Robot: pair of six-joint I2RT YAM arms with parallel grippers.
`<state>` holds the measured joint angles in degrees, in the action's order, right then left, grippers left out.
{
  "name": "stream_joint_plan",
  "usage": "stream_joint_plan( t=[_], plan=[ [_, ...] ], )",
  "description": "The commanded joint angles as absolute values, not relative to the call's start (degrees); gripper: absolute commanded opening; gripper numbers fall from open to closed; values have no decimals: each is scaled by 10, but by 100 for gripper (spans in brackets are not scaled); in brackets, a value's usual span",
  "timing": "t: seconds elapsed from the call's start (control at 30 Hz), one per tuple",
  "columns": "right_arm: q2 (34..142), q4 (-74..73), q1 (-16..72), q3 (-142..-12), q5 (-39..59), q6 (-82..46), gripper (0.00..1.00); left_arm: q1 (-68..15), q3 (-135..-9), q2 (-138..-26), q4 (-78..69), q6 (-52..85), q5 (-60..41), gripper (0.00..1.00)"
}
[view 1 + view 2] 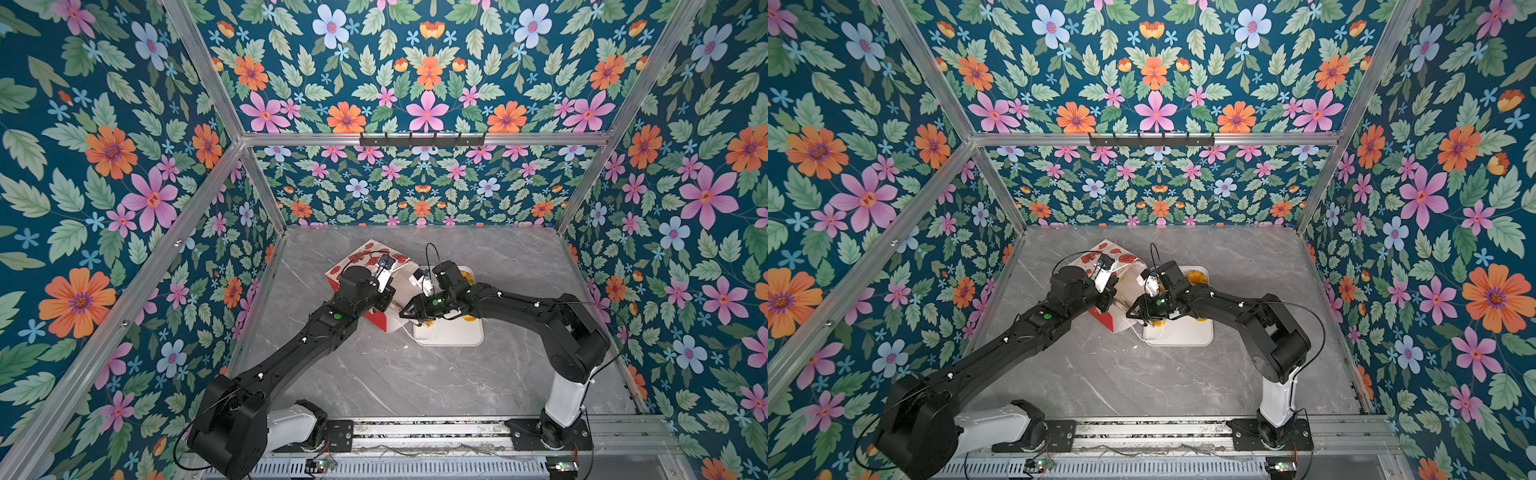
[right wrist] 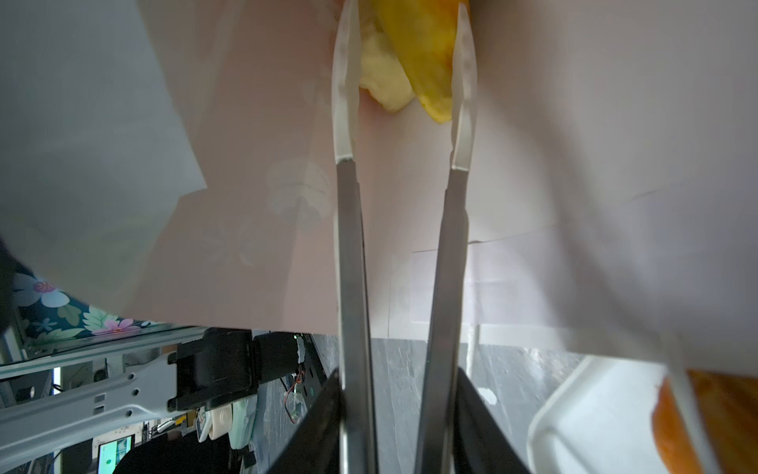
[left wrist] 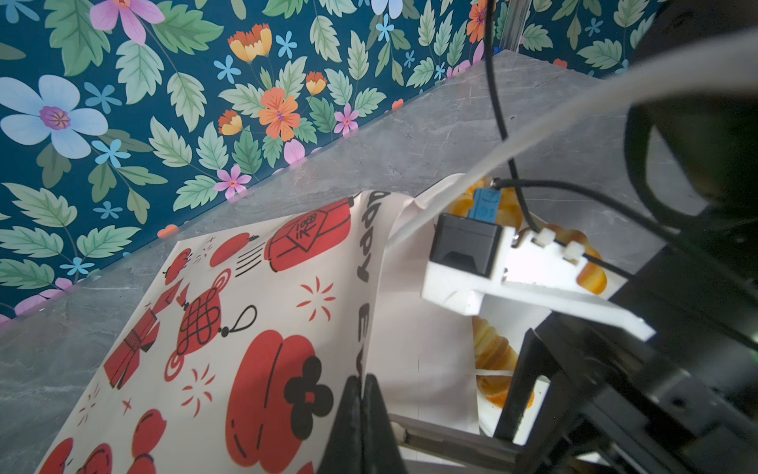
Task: Take the fake bread out of the paper bag
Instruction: 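Pinch the flat yellow bread inside the bag with the tongs, then pull the flat yellow bread out of the bag and lay it on the tray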
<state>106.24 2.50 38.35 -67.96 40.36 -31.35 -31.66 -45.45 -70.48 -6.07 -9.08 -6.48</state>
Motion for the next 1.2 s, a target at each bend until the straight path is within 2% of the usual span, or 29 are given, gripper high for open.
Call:
stream_joint_plan(
  t=[0.0,0.33,0.93,1.17],
  plan=[
    [1071,46,388,-692,431,-280,38,-316,-458,-707,-83,-87,-77,0],
    [1058,79,389,-700,438,-253,19,-316,-458,-710,-86,-87,-79,0],
    [955,140,356,-631,412,-232,15,-316,-457,-702,-77,-91,-65,0],
    [877,153,341,-588,408,-234,14,-317,-459,-704,-76,-90,-63,0]
  ],
)
